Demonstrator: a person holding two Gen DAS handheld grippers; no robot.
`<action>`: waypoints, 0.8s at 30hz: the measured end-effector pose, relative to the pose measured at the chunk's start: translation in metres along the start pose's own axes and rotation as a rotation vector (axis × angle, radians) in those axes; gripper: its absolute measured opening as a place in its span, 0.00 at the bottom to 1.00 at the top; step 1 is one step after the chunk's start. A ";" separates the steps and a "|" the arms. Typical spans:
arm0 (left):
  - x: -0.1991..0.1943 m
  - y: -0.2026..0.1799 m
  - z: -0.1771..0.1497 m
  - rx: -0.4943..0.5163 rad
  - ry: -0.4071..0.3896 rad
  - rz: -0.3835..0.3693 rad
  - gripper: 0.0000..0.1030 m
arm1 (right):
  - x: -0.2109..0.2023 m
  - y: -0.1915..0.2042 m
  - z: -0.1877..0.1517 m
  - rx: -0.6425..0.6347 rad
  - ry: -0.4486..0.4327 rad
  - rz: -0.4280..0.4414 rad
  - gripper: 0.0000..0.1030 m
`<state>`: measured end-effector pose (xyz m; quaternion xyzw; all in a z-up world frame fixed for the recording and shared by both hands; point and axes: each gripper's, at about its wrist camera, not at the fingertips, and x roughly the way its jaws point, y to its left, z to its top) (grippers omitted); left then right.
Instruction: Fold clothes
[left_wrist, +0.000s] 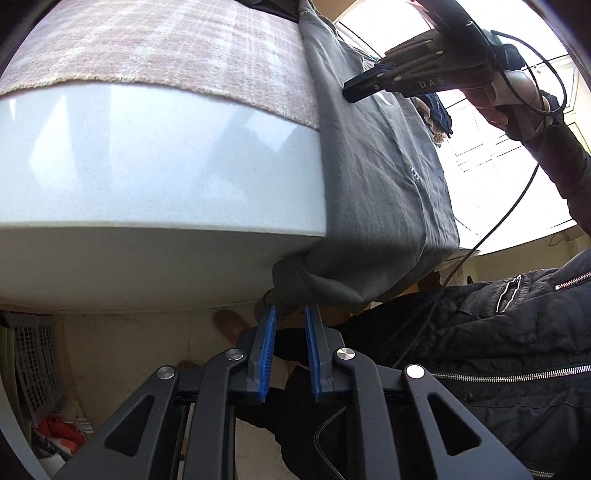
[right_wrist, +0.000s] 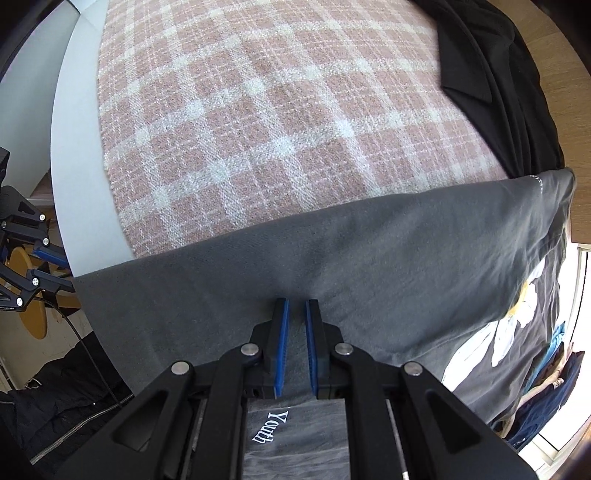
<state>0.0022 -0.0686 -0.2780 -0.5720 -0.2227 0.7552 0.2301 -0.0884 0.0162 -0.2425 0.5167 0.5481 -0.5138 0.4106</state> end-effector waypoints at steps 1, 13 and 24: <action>0.002 -0.002 0.002 0.002 0.004 0.003 0.22 | -0.002 0.004 -0.001 -0.002 -0.001 -0.002 0.10; 0.005 -0.007 0.010 0.051 0.046 0.013 0.07 | -0.007 -0.006 -0.012 0.008 -0.018 0.041 0.10; -0.023 -0.034 -0.020 0.068 0.040 0.075 0.03 | -0.005 -0.034 -0.021 0.005 0.000 0.075 0.10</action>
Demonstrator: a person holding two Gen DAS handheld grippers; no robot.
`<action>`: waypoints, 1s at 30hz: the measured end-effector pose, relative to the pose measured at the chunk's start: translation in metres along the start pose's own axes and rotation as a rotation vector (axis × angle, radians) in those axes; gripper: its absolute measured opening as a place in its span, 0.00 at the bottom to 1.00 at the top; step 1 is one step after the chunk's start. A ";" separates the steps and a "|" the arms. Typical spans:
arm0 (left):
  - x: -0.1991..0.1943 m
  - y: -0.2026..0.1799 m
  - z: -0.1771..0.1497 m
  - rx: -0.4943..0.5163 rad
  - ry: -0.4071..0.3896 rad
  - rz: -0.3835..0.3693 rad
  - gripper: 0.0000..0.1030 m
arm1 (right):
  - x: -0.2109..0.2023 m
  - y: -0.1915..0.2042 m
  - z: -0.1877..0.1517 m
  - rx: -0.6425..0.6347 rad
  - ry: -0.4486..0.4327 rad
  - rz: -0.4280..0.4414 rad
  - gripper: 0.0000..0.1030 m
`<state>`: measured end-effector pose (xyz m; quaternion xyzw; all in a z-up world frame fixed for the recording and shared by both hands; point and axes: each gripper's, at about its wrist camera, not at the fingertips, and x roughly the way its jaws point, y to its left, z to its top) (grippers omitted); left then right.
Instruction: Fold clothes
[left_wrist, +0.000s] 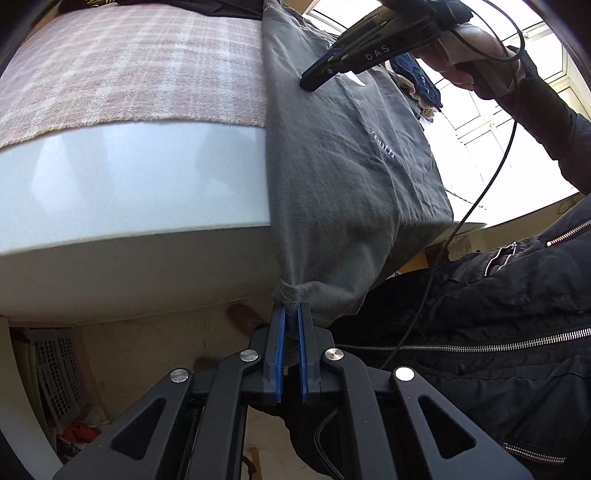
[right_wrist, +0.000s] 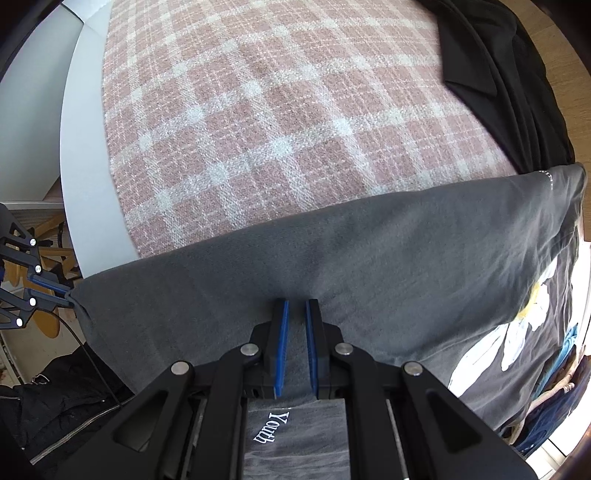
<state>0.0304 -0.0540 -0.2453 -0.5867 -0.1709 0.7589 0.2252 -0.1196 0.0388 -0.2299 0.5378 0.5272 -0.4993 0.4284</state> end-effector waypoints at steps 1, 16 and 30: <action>-0.001 -0.001 -0.004 -0.009 0.006 0.005 0.03 | 0.000 0.000 0.000 -0.003 0.004 -0.003 0.10; 0.053 0.028 -0.060 -0.179 0.161 0.065 0.00 | 0.006 0.010 0.008 -0.014 0.007 -0.047 0.10; -0.017 -0.058 0.056 0.100 0.008 0.235 0.00 | -0.071 -0.173 -0.068 0.498 -0.369 0.161 0.14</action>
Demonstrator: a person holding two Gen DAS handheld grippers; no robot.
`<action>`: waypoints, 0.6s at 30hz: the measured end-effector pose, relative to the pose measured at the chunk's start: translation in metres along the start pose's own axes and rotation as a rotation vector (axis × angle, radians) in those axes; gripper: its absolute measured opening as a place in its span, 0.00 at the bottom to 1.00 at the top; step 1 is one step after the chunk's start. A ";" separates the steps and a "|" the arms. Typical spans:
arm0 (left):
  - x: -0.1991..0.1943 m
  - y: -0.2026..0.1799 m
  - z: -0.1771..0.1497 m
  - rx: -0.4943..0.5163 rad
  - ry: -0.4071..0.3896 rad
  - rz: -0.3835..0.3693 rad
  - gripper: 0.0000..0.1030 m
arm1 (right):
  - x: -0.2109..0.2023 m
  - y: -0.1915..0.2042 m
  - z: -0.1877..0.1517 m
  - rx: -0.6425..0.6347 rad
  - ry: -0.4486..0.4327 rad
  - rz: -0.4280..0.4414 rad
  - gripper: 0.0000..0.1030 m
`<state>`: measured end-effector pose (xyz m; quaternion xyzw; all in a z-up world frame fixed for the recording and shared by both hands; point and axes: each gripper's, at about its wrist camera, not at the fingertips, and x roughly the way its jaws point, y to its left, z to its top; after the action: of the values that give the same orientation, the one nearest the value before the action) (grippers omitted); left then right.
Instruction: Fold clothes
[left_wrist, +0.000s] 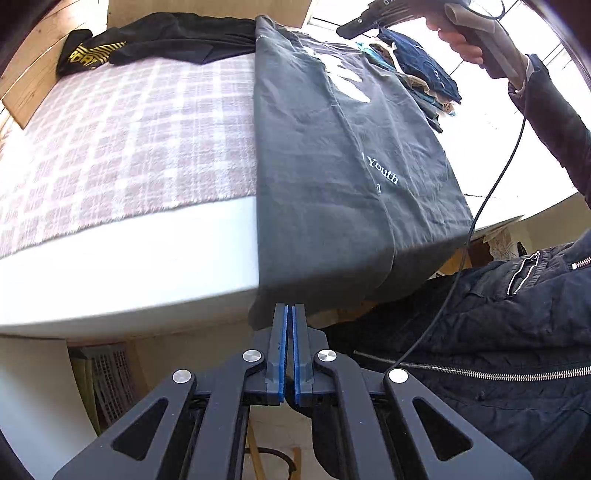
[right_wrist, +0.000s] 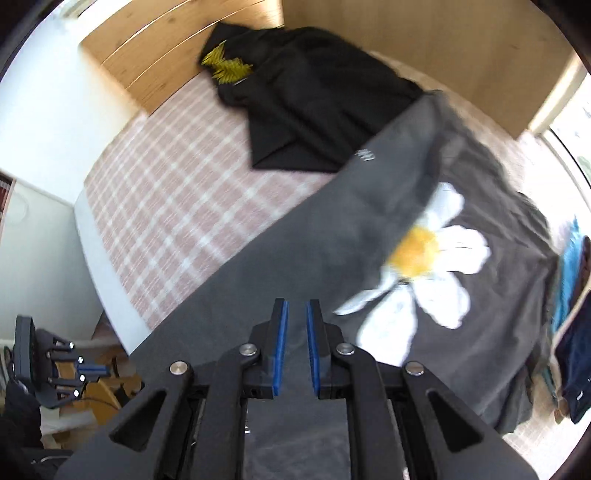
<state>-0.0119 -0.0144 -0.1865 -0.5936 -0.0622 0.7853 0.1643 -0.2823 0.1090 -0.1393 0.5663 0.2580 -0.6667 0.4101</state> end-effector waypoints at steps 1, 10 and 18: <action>0.004 -0.003 0.009 0.001 0.010 0.002 0.01 | -0.006 -0.024 0.006 0.035 -0.015 -0.017 0.16; 0.036 -0.018 0.063 0.042 0.070 -0.034 0.05 | 0.045 -0.082 0.052 0.029 0.014 0.027 0.17; 0.063 -0.006 0.075 -0.031 0.118 -0.025 0.06 | 0.115 -0.028 0.064 -0.177 0.105 0.028 0.18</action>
<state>-0.0977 0.0196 -0.2208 -0.6403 -0.0719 0.7459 0.1685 -0.3431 0.0432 -0.2393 0.5656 0.3291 -0.6050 0.4536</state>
